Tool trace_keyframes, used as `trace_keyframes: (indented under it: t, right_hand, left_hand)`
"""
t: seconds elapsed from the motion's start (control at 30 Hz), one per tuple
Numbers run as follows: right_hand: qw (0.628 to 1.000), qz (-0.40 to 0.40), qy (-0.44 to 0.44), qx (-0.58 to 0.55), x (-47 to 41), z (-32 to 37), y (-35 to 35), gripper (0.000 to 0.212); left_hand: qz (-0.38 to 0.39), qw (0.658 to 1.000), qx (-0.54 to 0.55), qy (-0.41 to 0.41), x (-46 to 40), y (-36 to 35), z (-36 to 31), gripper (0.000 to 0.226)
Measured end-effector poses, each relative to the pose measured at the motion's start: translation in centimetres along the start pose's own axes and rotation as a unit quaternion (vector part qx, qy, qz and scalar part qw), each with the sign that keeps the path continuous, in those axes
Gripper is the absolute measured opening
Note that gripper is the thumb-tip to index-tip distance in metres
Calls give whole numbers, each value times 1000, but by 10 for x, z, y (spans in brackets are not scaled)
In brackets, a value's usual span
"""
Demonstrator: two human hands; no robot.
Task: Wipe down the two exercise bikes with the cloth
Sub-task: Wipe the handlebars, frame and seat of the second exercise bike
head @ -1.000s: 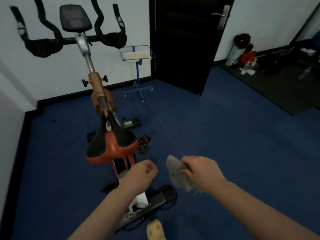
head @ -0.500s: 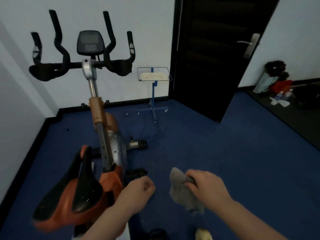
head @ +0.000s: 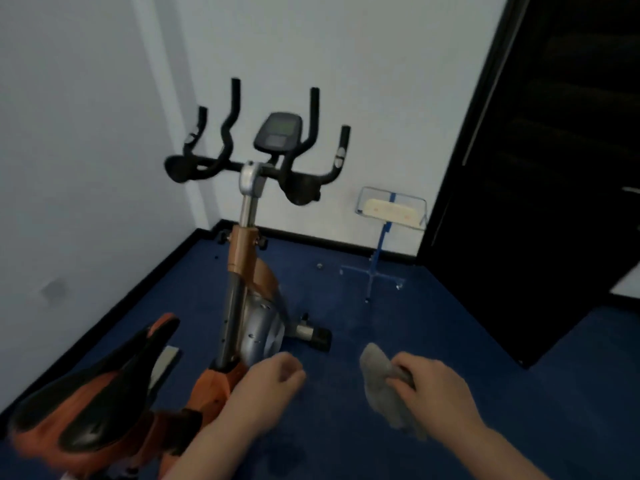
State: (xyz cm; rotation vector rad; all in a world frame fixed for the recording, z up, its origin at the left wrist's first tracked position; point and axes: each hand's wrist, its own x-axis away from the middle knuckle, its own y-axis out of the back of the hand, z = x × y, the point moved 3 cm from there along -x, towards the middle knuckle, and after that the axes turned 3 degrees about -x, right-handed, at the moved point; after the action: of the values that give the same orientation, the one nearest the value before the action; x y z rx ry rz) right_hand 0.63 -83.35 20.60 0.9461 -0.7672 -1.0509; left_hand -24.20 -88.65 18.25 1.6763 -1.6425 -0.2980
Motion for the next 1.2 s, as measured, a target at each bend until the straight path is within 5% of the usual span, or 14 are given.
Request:
trace_keyframes:
  t: [0.5, 0.9, 1.07, 1.2]
  right_hand:
    - [966, -77, 14, -248, -177, 44, 31, 13]
    - [891, -242, -93, -373, -346, 102, 20, 13]
    - [865, -356, -35, -353, -380, 126, 54, 16]
    - [911, -306, 16, -275, -427, 154, 54, 13]
  left_hand:
    - [-141, 986, 65, 55, -93, 83, 7, 5]
    - [-192, 972, 100, -92, -284, 210, -11, 19]
    - [-231, 948, 143, -166, -338, 211, -44, 20]
    - [-260, 920, 188, -226, -373, 216, -72, 22]
